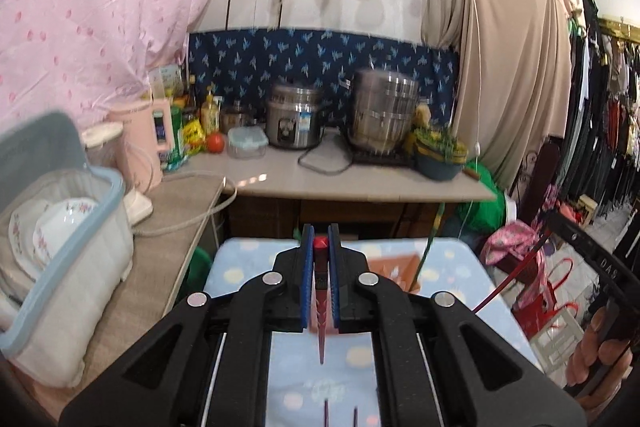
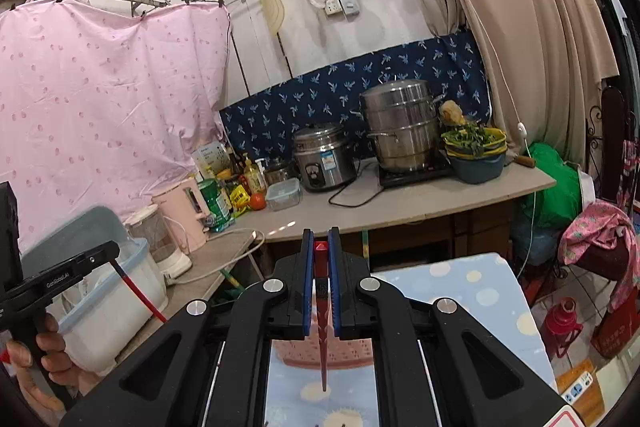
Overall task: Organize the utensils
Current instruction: 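Carry the red chopstick with the right gripper above the pink basket, then drop the red chopstick into the basket by opening the right gripper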
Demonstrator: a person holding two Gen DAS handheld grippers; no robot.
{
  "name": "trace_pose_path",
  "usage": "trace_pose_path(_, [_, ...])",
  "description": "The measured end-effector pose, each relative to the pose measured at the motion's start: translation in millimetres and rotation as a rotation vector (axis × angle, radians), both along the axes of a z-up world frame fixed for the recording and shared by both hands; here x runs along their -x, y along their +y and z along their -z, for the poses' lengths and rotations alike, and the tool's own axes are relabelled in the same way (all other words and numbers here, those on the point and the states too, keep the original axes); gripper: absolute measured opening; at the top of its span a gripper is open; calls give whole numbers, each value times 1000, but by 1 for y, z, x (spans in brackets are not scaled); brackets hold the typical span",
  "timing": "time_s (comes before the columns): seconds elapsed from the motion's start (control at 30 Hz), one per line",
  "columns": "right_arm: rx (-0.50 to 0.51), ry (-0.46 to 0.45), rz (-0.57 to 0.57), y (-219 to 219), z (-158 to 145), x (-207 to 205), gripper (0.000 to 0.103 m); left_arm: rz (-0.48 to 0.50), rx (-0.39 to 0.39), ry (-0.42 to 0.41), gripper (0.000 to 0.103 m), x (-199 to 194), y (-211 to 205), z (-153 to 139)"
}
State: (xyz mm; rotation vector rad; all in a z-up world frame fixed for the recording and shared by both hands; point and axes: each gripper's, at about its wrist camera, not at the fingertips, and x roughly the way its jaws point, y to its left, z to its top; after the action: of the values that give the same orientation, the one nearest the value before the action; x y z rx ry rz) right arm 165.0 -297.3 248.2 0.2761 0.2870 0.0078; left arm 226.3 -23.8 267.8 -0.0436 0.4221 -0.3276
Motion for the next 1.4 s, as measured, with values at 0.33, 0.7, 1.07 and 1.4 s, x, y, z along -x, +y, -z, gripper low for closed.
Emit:
trace_pose_path(0.33, [1, -63, 16, 6, -19, -78, 7, -37, 71, -132, 7, -59, -29, -31])
trace_pose_path(0.7, [-9, 63, -3, 11, 30, -136, 7, -28, 47, -33, 7, -116, -51, 23])
trace_pose_path(1.07, [50, 127, 4, 23, 64, -139, 34, -14, 28, 58, 21, -128, -54, 59])
trace_pose_path(1.4, [37, 51, 5, 12, 28, -88, 40, -51, 23, 46, 50, -95, -34, 40])
